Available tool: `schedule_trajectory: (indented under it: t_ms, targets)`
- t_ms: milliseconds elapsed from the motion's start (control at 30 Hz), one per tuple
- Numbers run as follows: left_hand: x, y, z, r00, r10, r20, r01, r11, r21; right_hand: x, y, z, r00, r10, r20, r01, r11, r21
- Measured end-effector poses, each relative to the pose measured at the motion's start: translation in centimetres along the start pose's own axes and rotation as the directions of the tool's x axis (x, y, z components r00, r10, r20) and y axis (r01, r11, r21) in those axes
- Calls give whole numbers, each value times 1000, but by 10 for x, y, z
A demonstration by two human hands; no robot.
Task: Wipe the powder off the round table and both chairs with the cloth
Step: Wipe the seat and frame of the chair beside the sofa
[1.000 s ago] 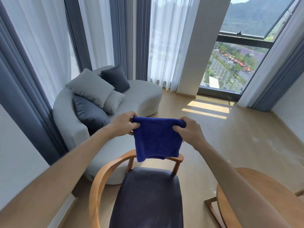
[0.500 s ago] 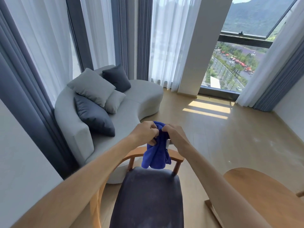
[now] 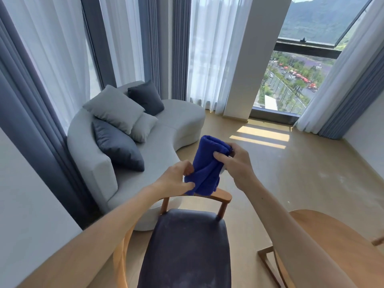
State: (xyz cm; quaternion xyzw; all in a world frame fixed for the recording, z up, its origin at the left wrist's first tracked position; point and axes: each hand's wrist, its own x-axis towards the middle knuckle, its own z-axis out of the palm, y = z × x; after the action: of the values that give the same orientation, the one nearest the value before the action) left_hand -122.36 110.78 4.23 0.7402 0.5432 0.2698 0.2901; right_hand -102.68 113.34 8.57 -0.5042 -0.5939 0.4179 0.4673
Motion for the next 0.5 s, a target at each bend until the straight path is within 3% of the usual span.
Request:
schedule_trajectory:
  t_ms: [200, 333, 400, 500]
  targets:
    - [0, 7, 29, 989, 51, -136, -51, 999, 0, 4, -1, 8, 993, -25, -114, 35, 996, 80]
    - [-2, -3, 33, 977, -105, -183, 68, 977, -202, 4, -2, 1, 995, -25, -98, 36, 992, 119]
    - [0, -8, 26, 942, -297, -154, 220, 896, -386, 5, -4, -6, 997, 0, -83, 16, 983, 184]
    - [3, -15, 18, 897, -425, 119, 390, 637, -664, 8, -10, -13, 998, 8, -59, 8, 963, 269]
